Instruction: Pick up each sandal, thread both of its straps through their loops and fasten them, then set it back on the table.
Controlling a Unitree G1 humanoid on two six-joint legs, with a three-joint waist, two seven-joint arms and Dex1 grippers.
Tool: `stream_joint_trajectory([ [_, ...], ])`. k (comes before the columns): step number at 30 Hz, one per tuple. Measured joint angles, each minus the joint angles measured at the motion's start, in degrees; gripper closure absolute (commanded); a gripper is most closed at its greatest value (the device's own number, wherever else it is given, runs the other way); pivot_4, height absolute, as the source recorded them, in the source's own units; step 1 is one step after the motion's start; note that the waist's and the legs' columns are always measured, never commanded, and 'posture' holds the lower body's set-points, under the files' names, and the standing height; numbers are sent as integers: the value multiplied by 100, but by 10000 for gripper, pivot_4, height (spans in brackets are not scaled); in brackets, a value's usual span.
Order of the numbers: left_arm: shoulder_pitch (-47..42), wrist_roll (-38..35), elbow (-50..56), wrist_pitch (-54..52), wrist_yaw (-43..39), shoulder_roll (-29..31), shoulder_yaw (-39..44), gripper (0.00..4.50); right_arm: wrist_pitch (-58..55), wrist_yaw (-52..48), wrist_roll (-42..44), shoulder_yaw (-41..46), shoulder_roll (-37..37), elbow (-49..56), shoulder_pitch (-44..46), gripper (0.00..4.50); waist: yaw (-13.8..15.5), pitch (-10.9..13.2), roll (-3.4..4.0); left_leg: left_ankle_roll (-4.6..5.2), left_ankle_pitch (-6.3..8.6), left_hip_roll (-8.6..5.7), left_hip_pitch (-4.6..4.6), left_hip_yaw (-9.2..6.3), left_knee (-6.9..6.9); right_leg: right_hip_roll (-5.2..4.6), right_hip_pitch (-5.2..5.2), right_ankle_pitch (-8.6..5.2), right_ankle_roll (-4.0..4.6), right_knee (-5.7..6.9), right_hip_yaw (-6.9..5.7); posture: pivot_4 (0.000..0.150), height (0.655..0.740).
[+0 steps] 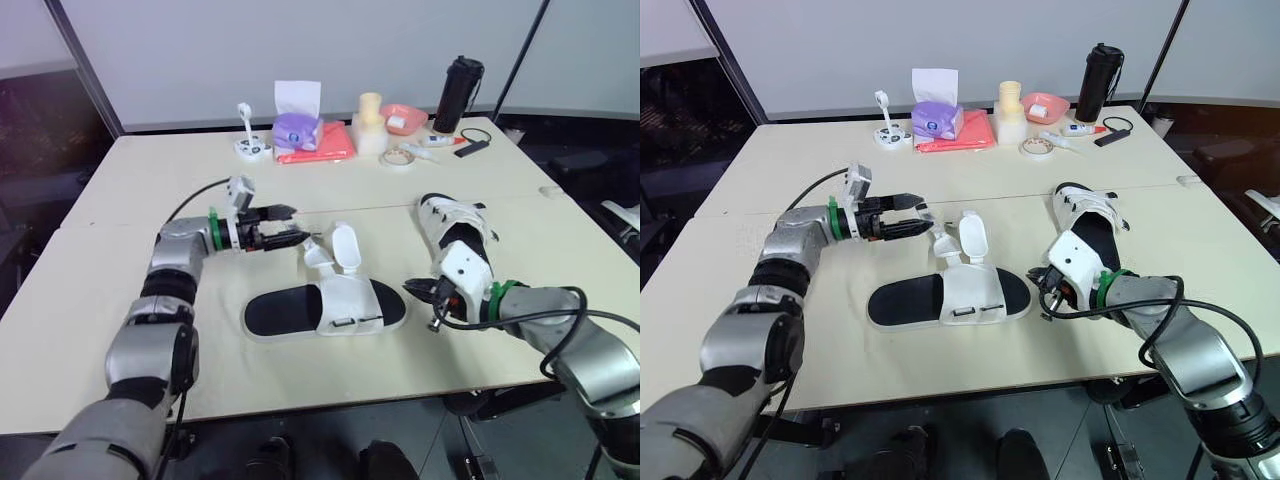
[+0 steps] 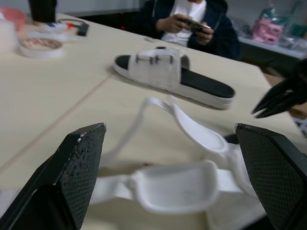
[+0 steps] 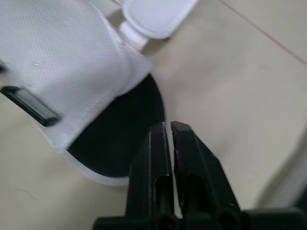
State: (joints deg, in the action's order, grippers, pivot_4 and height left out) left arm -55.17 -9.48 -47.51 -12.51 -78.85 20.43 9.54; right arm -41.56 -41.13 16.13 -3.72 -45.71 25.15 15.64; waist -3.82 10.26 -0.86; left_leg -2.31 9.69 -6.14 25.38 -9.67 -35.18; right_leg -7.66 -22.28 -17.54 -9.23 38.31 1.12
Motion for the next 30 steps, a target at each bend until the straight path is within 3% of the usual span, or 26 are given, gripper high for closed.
stream_joint_trajectory([
  [4,503,-106,700,-480,318,45,-194,0,307,-254,28,-128,167,-367,39,44634,44,0,0,0,0,0,-1,0,-2,-1,0,1,1,-1,3,1500,7400],
  [14,747,-249,917,-1751,1221,-69,-453,0,945,-415,-249,-566,607,-1113,136,44634,145,0,0,-1,0,-3,-2,2,-4,-2,0,1,2,-1,7,1500,7400],
  [18,602,-461,527,-2575,1638,-278,-373,0,1160,-431,-369,-608,708,-1255,147,44634,133,-1,0,-1,0,-3,-4,2,-4,0,1,2,3,-1,7,1500,7400],
  [22,13,-954,-234,-3395,2393,-589,271,0,1278,-434,-485,-653,771,-1333,176,44634,134,-4,-4,-1,0,-3,-6,0,-5,0,4,2,2,-1,4,1500,7400],
  [30,-576,-1706,-1401,-3821,3596,-1064,1321,0,1313,-443,-606,-672,842,-1341,199,44634,123,-7,-8,-2,0,-3,-7,3,-3,0,3,2,2,0,5,1500,7400],
])
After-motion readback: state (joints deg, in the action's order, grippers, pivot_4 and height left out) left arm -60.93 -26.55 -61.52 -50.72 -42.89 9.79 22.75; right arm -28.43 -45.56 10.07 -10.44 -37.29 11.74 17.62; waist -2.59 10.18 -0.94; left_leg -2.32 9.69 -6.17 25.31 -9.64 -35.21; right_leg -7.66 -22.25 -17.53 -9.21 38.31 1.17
